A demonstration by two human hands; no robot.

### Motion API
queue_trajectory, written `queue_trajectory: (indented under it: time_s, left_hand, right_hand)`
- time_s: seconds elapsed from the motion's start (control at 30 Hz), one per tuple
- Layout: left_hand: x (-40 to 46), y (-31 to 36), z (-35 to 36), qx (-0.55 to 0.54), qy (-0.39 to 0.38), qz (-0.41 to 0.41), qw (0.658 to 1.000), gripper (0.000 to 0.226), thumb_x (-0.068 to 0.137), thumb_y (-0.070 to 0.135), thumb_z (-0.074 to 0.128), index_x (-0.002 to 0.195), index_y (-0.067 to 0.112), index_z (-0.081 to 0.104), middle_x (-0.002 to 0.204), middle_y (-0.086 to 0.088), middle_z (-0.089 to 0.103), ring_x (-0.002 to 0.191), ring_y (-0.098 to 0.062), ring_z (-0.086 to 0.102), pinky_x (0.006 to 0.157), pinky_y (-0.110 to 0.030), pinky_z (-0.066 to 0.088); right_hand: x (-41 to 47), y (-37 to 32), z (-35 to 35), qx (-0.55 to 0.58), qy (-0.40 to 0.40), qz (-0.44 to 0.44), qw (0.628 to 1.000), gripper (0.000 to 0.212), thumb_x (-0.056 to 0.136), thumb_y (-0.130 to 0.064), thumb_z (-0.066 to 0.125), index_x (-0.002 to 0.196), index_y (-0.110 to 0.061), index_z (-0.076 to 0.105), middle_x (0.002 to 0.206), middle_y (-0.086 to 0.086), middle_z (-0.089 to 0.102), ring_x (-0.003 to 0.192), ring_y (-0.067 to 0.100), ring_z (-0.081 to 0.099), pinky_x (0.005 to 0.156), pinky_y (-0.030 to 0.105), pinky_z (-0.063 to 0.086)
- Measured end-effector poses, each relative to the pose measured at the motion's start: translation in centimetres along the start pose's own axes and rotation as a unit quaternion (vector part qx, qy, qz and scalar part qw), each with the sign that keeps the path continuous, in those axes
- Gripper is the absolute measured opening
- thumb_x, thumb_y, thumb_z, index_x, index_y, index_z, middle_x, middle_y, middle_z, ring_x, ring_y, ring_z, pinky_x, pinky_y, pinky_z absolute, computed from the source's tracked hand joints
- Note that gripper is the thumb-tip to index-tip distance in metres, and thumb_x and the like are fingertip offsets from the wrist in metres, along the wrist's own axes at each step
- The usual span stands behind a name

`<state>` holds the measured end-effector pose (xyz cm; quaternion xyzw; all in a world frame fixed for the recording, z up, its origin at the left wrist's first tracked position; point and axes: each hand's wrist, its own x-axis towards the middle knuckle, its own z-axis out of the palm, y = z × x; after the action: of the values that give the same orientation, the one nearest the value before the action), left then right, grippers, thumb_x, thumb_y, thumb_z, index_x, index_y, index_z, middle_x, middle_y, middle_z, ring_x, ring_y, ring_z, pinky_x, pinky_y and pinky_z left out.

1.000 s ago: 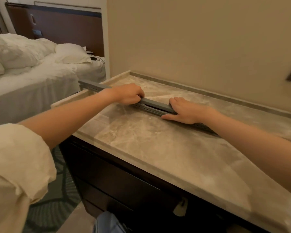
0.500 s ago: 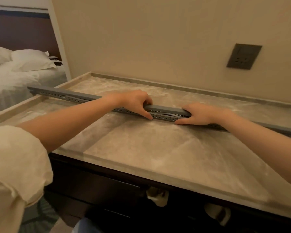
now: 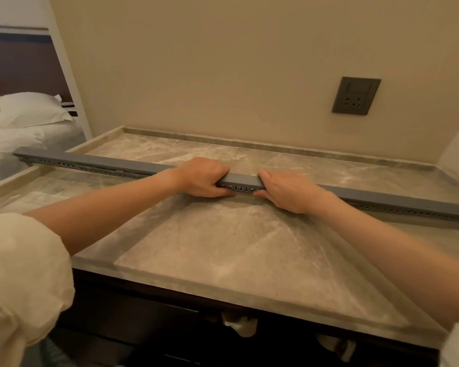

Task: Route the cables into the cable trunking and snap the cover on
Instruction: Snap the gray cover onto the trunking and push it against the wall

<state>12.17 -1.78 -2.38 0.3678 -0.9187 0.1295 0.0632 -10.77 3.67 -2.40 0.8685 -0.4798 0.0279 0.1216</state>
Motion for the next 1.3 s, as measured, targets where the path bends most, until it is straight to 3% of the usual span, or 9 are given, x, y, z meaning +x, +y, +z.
queue_trajectory:
  time_s: [0.07,0.27,0.43,0.63,0.73,0.83,1.0,1.17,1.3]
  left_hand:
    - [-0.2,-0.3,0.4,0.022,0.032,0.028,0.999,0.043,0.086,0.058,0.048,0.079,0.016,0.039,0.06,0.008,0.038,0.054,-0.019,0.04,0.054,-0.03,0.031]
    - [0.8,-1.4,1.3,0.069,0.068,0.063,0.993,0.042,0.089,0.057,0.039,0.081,0.016,0.032,0.064,-0.007,0.058,0.048,-0.023,0.042,0.049,-0.033,0.035]
    - [2.0,-2.6,2.1,0.092,0.094,0.086,0.988,0.044,0.09,0.054,0.04,0.083,0.011,0.04,0.065,-0.008,0.06,0.05,-0.028,0.053,0.047,-0.033,0.037]
    - [3.8,-4.0,2.7,0.122,0.117,0.098,0.981,0.045,0.091,0.053,0.04,0.084,0.009,0.043,0.066,-0.008,0.06,0.051,-0.028,0.055,0.044,-0.032,0.035]
    - [4.9,-4.1,3.0,0.13,0.122,0.088,0.98,0.043,0.091,0.053,0.041,0.086,0.01,0.041,0.07,-0.006,0.061,0.055,-0.027,0.056,0.045,-0.031,0.029]
    - [5.8,-3.9,3.2,0.125,0.135,0.07,0.981,0.039,0.091,0.051,0.042,0.086,0.012,0.04,0.074,-0.005,0.06,0.059,-0.025,0.056,0.048,-0.03,0.028]
    - [6.7,-4.2,3.3,0.05,0.11,0.01,0.993,0.046,0.09,0.059,0.036,0.095,0.015,0.045,0.087,-0.001,0.055,0.074,-0.021,0.054,0.061,-0.033,0.041]
    - [7.5,-5.5,3.3,-0.061,0.087,-0.019,0.994,0.033,0.093,0.03,0.051,0.119,0.008,0.052,0.112,-0.009,0.059,0.102,-0.027,0.056,0.087,-0.035,0.042]
    - [7.6,-6.9,3.7,-0.112,0.096,-0.064,0.987,0.04,0.09,0.022,0.059,0.126,0.007,0.053,0.111,-0.013,0.06,0.102,-0.03,0.055,0.088,-0.037,0.043]
  right_hand:
    - [0.1,0.1,0.3,-0.023,0.013,-0.005,1.0,0.028,0.097,-0.046,0.034,0.091,-0.019,0.031,0.089,0.005,0.056,0.063,0.019,0.043,0.058,0.032,0.034]
    - [0.6,1.4,0.2,0.004,-0.009,-0.004,1.0,0.034,0.096,-0.048,0.036,0.102,-0.016,0.04,0.099,0.005,0.056,0.072,0.018,0.046,0.064,0.03,0.035]
    - [1.2,3.3,-1.2,0.189,-0.076,0.084,0.976,0.053,0.092,-0.058,0.035,0.089,-0.01,0.055,0.079,0.004,0.056,0.07,0.022,0.05,0.06,0.031,0.034]
    - [2.0,6.0,-1.5,0.243,-0.119,0.105,0.957,0.047,0.086,-0.048,0.059,0.08,-0.001,0.059,0.066,0.004,0.044,0.059,0.018,0.04,0.057,0.03,0.03]
    - [2.2,6.9,-0.8,0.248,-0.077,0.113,0.959,0.039,0.086,-0.041,0.061,0.078,-0.004,0.061,0.061,0.0,0.047,0.056,0.014,0.041,0.053,0.027,0.03]
    - [2.5,7.7,0.0,0.231,-0.025,0.122,0.965,0.039,0.086,-0.041,0.062,0.08,-0.002,0.064,0.063,0.007,0.052,0.058,0.018,0.044,0.054,0.031,0.032]
    - [3.5,9.2,0.4,0.218,0.022,0.155,0.963,0.03,0.081,-0.04,0.068,0.092,-0.013,0.071,0.08,0.012,0.069,0.073,0.025,0.06,0.064,0.036,0.046]
    - [4.9,10.0,0.6,0.17,0.053,0.187,0.966,0.03,0.078,-0.043,0.07,0.096,-0.018,0.071,0.079,0.005,0.067,0.076,0.025,0.059,0.061,0.031,0.039]
    - [5.4,11.3,1.3,0.212,0.074,0.209,0.952,0.036,0.076,-0.037,0.074,0.095,-0.007,0.07,0.082,0.016,0.067,0.079,0.032,0.059,0.066,0.035,0.044]
